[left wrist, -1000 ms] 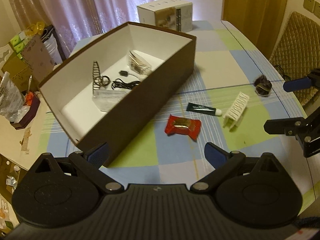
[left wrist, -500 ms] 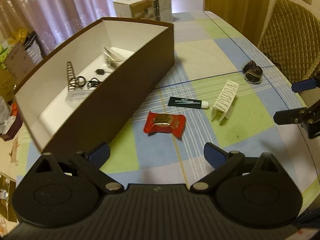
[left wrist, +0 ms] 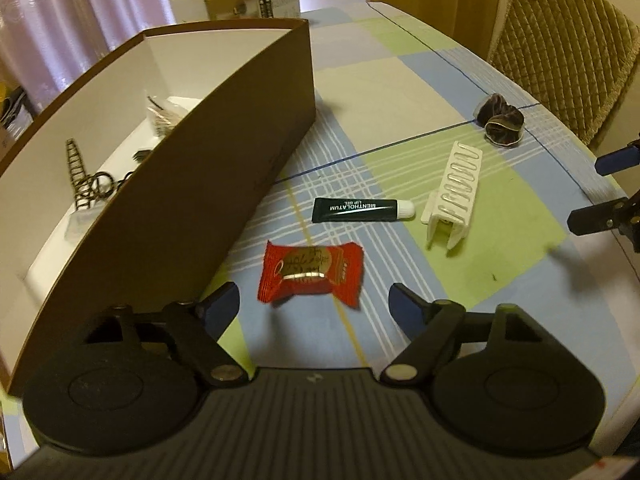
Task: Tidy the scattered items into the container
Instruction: 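Grasp the red candy packet with the left tool while the right tool grasps the brown scrunchie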
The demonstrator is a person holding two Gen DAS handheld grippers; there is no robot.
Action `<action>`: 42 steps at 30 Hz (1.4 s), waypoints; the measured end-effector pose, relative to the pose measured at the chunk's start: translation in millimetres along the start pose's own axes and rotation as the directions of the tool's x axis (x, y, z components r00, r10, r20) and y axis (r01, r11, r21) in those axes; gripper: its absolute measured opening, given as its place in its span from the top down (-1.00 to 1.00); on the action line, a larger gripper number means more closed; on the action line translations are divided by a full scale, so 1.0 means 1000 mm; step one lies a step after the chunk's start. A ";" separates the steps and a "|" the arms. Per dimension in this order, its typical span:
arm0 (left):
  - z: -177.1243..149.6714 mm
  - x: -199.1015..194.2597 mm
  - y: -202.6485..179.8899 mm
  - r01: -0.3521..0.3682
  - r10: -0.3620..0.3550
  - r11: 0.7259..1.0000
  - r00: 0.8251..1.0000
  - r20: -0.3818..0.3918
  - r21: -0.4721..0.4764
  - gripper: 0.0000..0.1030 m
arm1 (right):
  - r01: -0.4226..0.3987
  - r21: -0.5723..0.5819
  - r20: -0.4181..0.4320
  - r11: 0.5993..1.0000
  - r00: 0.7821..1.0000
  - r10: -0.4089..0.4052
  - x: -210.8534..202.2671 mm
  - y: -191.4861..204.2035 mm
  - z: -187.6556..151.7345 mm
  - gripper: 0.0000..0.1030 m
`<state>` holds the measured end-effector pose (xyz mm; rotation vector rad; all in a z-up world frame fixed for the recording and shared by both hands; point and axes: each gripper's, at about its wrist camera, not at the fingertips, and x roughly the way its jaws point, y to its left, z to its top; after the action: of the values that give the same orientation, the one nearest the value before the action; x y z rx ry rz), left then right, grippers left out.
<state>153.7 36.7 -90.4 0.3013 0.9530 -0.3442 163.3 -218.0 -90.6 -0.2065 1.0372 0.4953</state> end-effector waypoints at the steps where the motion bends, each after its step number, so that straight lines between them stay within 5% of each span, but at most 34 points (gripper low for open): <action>1: 0.002 0.004 0.001 0.002 -0.002 1.000 1.000 -0.002 0.001 -0.49 | 0.003 0.006 -0.003 1.000 1.000 -0.003 0.001 -0.002 0.000 -0.96; 6: 0.012 0.021 0.008 0.023 -0.023 1.000 1.000 -0.001 -0.010 -0.42 | 0.014 0.031 -0.009 0.999 1.000 -0.014 0.007 -0.005 0.002 -0.96; 14: 0.014 0.050 0.015 0.080 -0.081 0.996 0.996 -0.045 -0.029 0.07 | 0.031 0.052 -0.011 0.998 0.999 -0.031 0.013 -0.011 0.007 -0.96; 30: 0.015 0.034 0.023 0.103 -0.105 0.991 0.994 -0.020 -0.085 0.45 | 0.069 0.063 0.097 0.996 0.992 -0.075 0.027 -0.037 0.039 -0.94; 32: 0.016 0.032 0.024 0.096 -0.098 0.991 0.995 -0.020 -0.093 0.47 | 0.063 0.049 0.116 0.997 0.991 -0.068 0.032 -0.041 0.046 -0.66; 42: 0.015 0.024 0.031 0.064 -0.067 0.991 0.998 -0.023 -0.120 0.50 | 0.043 0.030 0.096 0.999 0.994 -0.046 0.071 -0.055 0.067 -0.01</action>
<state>190.4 54.6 -99.7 0.1663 1.0072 -0.3422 270.5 -218.6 -122.3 -0.1784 0.9429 0.4461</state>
